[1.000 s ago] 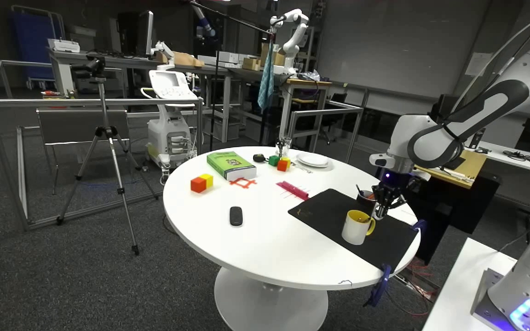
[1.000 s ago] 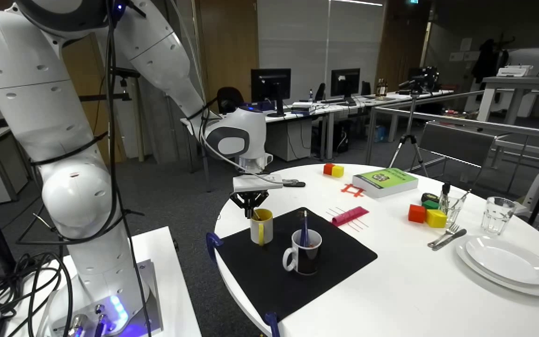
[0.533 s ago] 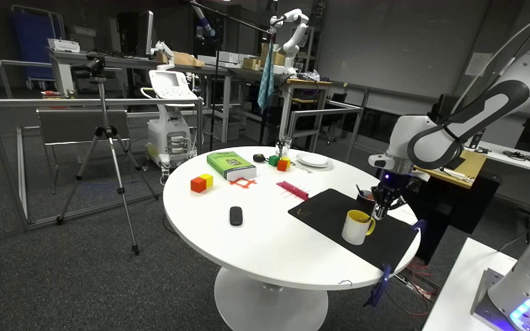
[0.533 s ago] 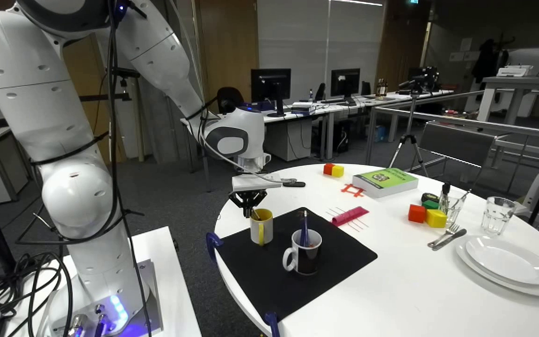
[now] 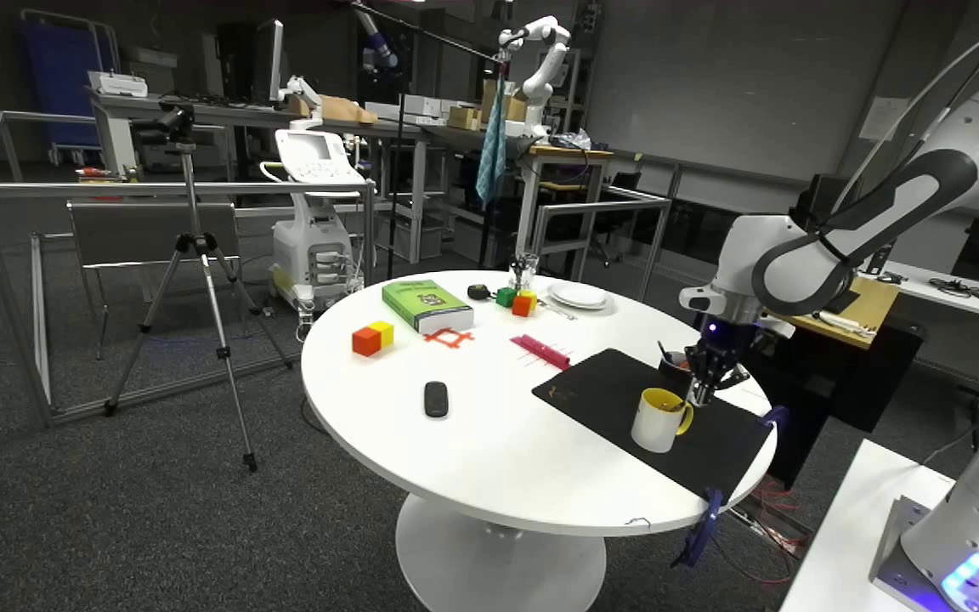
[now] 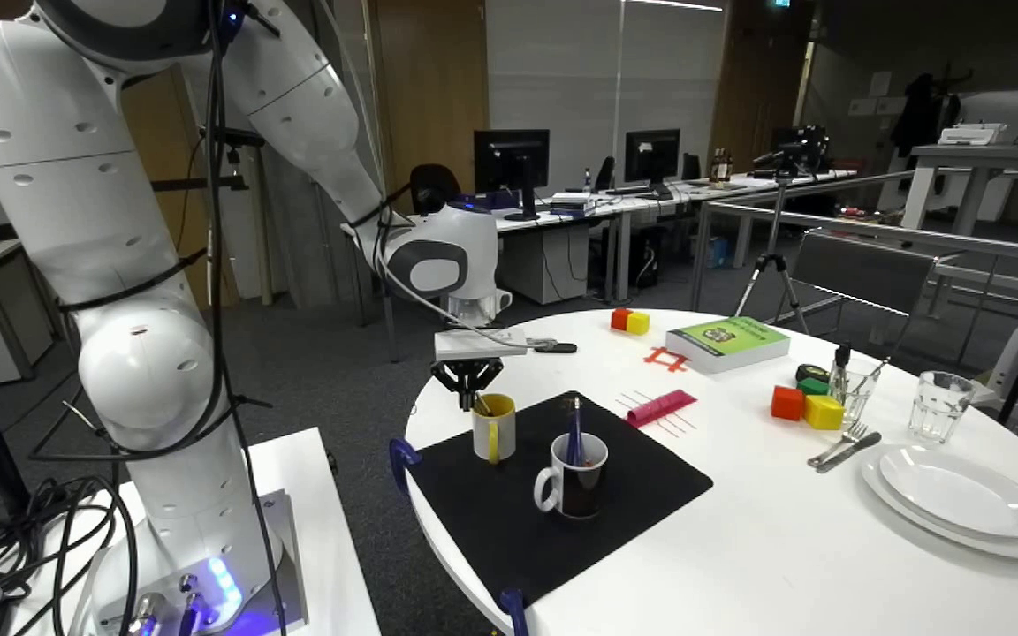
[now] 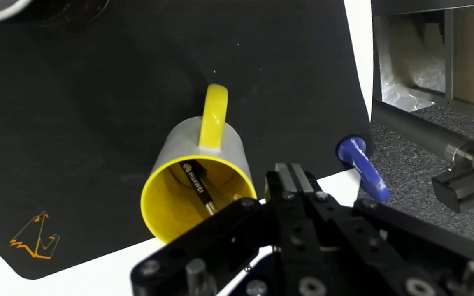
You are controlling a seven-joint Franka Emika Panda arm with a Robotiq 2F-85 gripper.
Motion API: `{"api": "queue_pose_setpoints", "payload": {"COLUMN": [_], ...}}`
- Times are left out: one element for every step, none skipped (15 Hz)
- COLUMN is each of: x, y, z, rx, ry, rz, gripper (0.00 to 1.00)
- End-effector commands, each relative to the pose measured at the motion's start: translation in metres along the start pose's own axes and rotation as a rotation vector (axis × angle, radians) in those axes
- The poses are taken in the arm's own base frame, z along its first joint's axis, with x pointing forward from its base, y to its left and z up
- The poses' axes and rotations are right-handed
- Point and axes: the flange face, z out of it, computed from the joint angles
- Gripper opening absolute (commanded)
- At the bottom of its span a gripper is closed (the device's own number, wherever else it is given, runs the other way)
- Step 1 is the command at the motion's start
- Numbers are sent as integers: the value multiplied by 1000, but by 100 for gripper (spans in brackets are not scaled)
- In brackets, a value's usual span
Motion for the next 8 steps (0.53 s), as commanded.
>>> {"api": "queue_pose_setpoints", "payload": {"x": [6,8,10,12,14,16,18,20], "y": [6,6,6,6,6,6,6,6], "z": [5,7,9,11,12,14,16,17], "rx": [-45,-51,-55,-57,-58,-60,-62,-62], "ry": [3,2,2,0,0,-1,-2,-3], "rz": [57,64,71,76,80,83,86,86], "gripper": [0,0,0,0,0,0,0,0]}}
